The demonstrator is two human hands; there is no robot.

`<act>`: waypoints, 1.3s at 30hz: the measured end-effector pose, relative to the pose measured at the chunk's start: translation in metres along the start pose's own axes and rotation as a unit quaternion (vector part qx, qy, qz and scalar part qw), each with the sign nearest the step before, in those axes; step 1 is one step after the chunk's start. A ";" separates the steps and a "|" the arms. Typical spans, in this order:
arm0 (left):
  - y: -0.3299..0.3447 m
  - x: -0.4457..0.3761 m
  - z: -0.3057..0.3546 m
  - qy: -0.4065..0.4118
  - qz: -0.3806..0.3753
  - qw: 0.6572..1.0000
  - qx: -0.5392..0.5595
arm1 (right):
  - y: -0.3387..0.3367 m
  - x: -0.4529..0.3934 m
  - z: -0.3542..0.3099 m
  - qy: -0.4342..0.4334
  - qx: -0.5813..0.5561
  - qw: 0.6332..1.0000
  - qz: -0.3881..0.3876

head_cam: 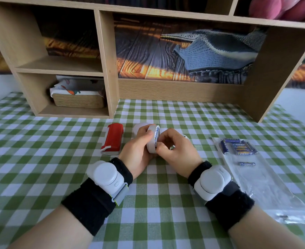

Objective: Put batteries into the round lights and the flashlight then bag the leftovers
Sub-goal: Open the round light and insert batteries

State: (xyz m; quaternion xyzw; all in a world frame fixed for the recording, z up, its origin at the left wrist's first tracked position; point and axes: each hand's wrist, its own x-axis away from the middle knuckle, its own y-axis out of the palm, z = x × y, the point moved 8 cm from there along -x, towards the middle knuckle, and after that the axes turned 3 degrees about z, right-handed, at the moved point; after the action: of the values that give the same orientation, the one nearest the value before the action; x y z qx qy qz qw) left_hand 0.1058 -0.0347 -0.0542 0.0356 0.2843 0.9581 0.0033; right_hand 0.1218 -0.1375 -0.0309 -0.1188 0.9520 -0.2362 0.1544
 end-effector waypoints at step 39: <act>-0.028 0.003 0.029 0.061 0.140 0.987 0.052 | -0.003 -0.007 0.011 -0.060 0.200 0.977 -0.029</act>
State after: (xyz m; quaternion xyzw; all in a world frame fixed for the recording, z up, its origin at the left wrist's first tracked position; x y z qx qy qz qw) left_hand 0.1044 0.0048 -0.0456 0.0168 0.3255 0.9335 -0.1495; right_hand 0.1322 -0.1424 -0.0371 -0.1270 0.8705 -0.4189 0.2250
